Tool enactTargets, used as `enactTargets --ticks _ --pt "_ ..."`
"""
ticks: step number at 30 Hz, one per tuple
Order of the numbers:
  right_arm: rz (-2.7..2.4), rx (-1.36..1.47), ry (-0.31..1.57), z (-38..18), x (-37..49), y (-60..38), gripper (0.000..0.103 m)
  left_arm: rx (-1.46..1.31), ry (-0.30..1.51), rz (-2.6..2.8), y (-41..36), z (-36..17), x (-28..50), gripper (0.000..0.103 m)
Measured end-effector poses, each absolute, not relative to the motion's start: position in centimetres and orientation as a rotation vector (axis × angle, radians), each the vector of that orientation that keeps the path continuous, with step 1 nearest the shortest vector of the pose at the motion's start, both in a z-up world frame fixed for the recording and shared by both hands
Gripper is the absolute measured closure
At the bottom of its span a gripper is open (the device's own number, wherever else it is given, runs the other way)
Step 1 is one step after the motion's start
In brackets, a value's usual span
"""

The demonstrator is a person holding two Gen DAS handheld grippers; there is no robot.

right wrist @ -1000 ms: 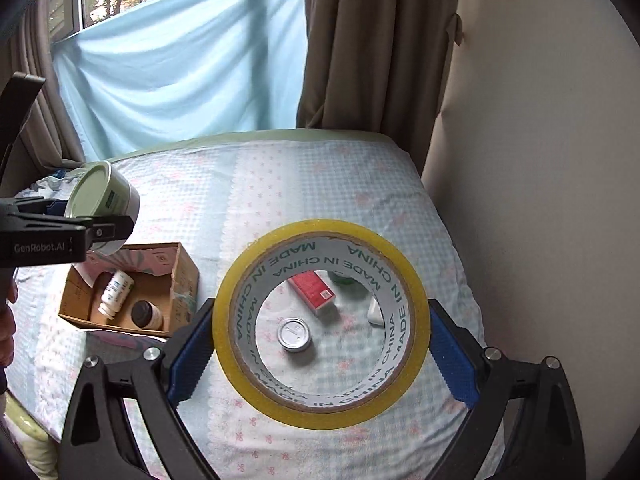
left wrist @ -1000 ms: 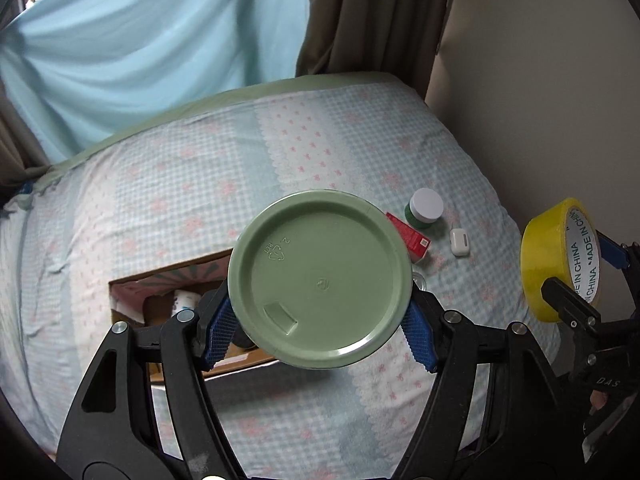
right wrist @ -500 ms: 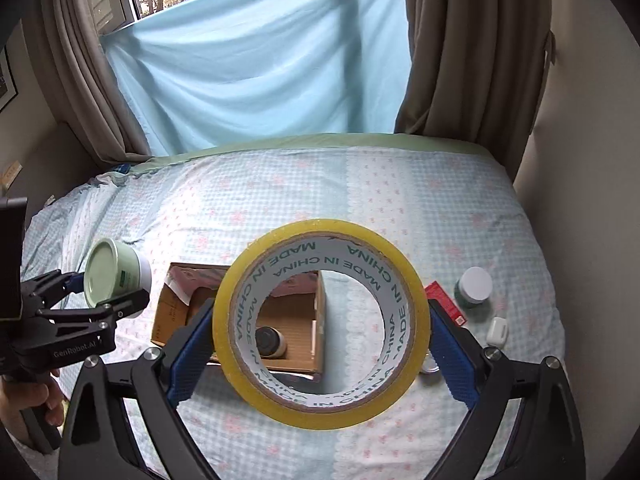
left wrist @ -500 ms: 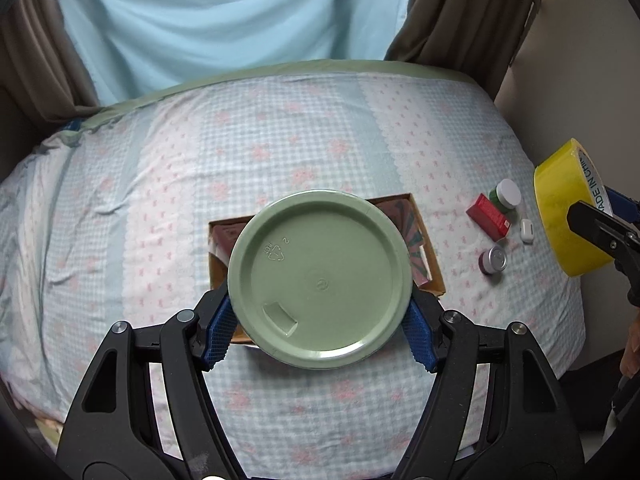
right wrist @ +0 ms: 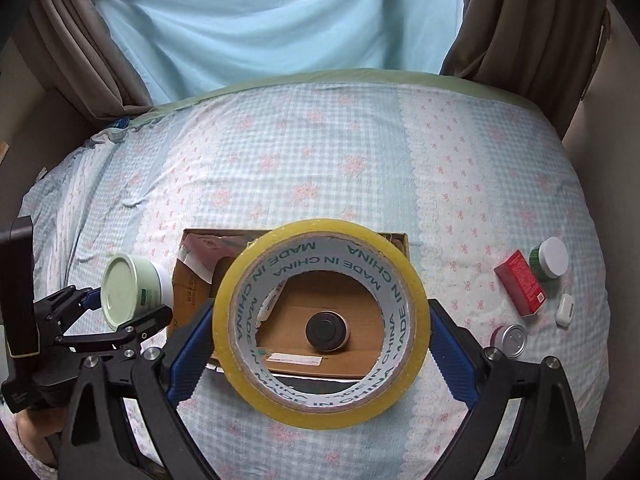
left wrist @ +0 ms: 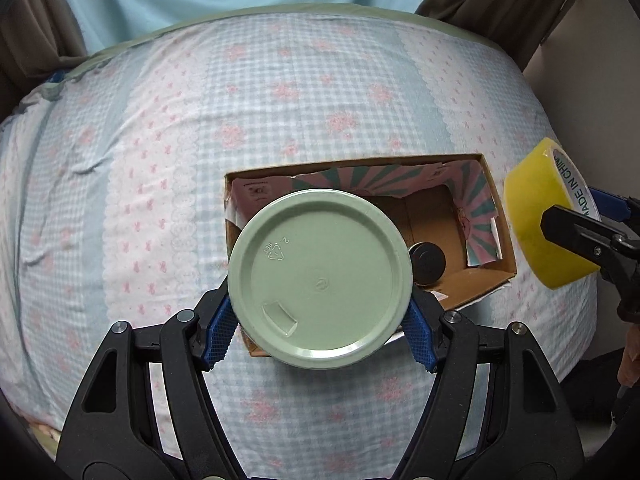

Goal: Organize rigid objects
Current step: 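Carry the green jar and yellow tape over the box with both grippers, then release the green jar and tape into the box, opening both grippers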

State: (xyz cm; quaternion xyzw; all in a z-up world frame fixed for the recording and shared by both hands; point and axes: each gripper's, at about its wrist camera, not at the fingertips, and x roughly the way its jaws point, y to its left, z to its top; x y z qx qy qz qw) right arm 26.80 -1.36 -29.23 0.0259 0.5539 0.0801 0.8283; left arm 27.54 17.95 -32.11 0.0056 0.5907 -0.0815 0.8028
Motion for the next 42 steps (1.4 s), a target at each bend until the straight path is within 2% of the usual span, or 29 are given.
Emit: enactTargets --ticks 13,20,26,28,30,31,36,42 --pt "0.175 0.121 1.453 -42.1 33.8 -1.2 0.007 0.042 1.376 -0.191 16.3 -42.5 32.2 0.035" --pt "0.151 0.166 1.500 -44.4 35.0 -1.5 0.007 0.079 1.444 -0.183 16.0 -45.2 31.9 0.035" --pt "0.134 0.199 1.523 -45.2 35.5 -1.3 0.007 0.022 1.438 -0.183 16.6 -44.8 31.7 0.035" --pt "0.109 0.247 1.526 -45.3 35.6 -1.5 0.007 0.041 1.455 -0.187 16.3 -44.8 31.8 0.031" --pt "0.103 0.271 1.554 -45.5 35.7 -1.4 0.006 0.063 1.437 -0.190 15.9 -44.2 31.6 0.006" --pt "0.112 0.271 1.559 -45.4 35.7 -1.3 0.001 0.068 1.419 -0.194 15.8 -43.6 31.5 0.001" --pt "0.099 0.255 1.487 -43.6 34.8 -1.3 0.000 0.061 1.400 -0.197 15.8 -42.1 30.8 0.000" --pt "0.090 0.241 1.489 -42.4 33.3 -1.3 0.000 0.021 1.388 -0.173 16.8 -40.9 29.1 0.000"
